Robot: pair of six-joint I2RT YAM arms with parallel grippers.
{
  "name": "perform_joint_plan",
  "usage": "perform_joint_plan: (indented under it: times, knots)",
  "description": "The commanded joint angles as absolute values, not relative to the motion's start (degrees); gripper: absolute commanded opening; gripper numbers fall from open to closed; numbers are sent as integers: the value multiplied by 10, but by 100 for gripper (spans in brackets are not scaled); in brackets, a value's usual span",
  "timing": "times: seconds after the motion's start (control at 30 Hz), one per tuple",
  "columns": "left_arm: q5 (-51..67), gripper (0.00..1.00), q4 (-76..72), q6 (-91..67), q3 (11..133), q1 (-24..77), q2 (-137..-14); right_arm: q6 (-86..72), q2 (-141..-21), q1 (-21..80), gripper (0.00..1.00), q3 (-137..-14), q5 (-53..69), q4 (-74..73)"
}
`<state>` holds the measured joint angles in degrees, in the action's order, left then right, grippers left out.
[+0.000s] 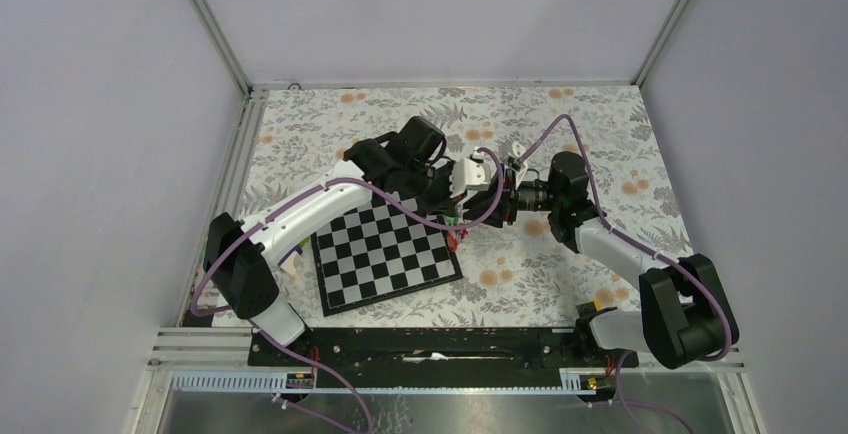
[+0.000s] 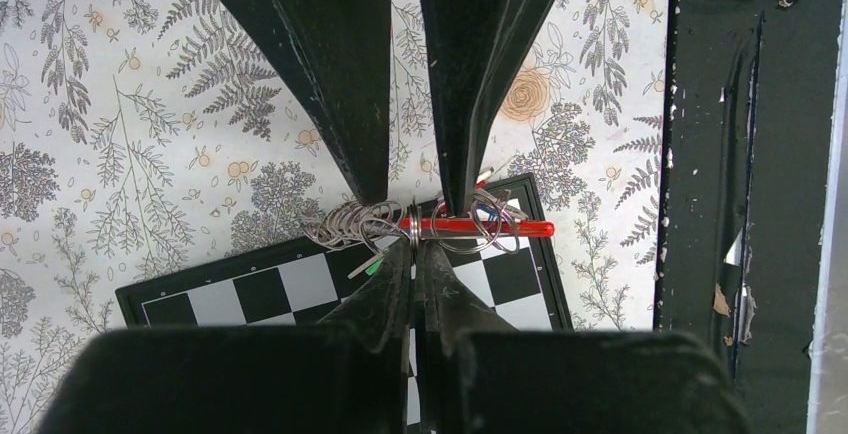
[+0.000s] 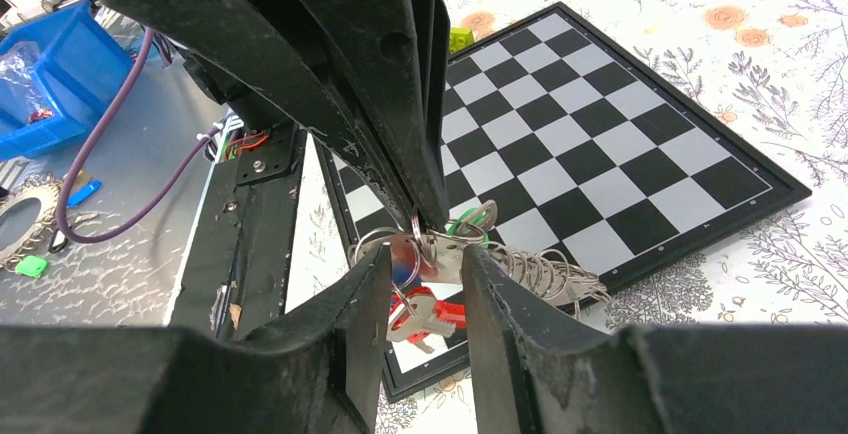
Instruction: Put the keys on the keyring
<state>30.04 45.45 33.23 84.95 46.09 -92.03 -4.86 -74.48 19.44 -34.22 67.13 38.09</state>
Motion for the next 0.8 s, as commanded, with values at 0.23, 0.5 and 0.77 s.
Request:
perform_joint_plan:
  times: [0.23,0.5,0.77]
  knots:
    - [324,0,433,322,876,463,-922,-91,-762,204,35,-342,689,446]
    - [326,0,422,319,867,463,-917,-99,-764,206,31,-342,690,453]
    - [332,0,422,315,871,463,-922,-105,-774,211,16,-346,693,456]
